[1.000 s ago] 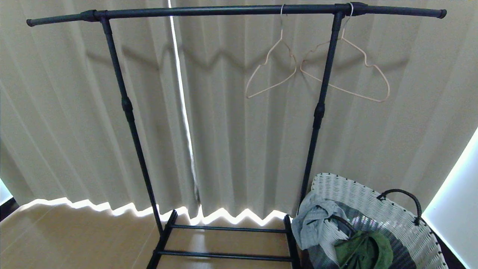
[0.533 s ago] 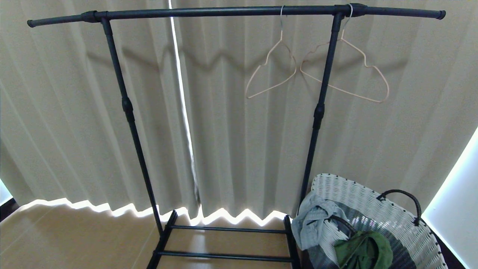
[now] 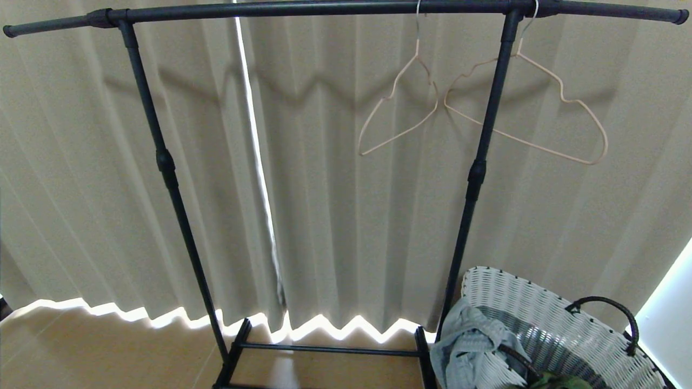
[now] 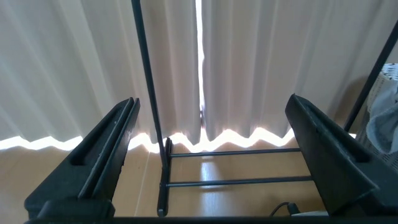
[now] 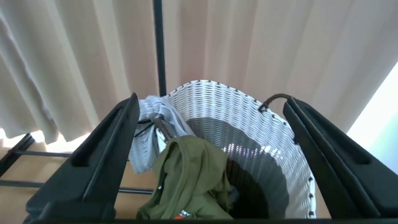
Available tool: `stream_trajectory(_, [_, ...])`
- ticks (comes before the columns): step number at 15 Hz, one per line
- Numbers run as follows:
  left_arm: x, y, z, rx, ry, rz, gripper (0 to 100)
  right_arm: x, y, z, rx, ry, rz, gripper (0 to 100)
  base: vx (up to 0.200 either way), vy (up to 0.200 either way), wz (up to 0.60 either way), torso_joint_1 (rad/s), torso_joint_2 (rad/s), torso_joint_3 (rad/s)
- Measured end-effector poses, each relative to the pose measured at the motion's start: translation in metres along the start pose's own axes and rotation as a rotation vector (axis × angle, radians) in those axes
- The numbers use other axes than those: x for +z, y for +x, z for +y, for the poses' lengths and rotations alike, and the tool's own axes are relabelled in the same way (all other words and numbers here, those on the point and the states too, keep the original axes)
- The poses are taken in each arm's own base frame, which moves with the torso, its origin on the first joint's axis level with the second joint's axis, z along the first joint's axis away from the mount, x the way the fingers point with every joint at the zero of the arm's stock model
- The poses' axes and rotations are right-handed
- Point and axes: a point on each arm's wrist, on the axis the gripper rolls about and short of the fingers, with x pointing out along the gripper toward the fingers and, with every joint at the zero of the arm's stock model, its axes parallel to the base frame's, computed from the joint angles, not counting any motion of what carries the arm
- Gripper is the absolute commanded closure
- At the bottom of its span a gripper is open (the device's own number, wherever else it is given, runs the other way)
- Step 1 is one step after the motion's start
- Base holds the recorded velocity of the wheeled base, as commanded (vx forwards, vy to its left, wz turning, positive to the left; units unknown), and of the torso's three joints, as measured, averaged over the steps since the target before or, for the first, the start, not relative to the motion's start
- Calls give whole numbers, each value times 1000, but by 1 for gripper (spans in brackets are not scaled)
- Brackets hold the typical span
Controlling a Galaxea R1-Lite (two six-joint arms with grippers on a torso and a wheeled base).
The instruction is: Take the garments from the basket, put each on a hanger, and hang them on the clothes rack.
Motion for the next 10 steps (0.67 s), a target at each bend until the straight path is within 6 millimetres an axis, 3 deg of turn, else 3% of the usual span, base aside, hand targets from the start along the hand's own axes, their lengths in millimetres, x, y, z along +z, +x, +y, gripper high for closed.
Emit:
stream_trajectory(4, [0,0,0,0,0,1,0,5,-4,0,0,-59,29,0,0,0,0,0,0,0])
stream_trajectory(7, [0,0,0,-1,0,1,0,21,-14,-1,18,-113,94,0,0,0,0,0,0,0])
stream_trajectory(10, [0,0,0,-2,0,1,0,38,-8,-2,59,-147,186,0,0,0,0,0,0,0])
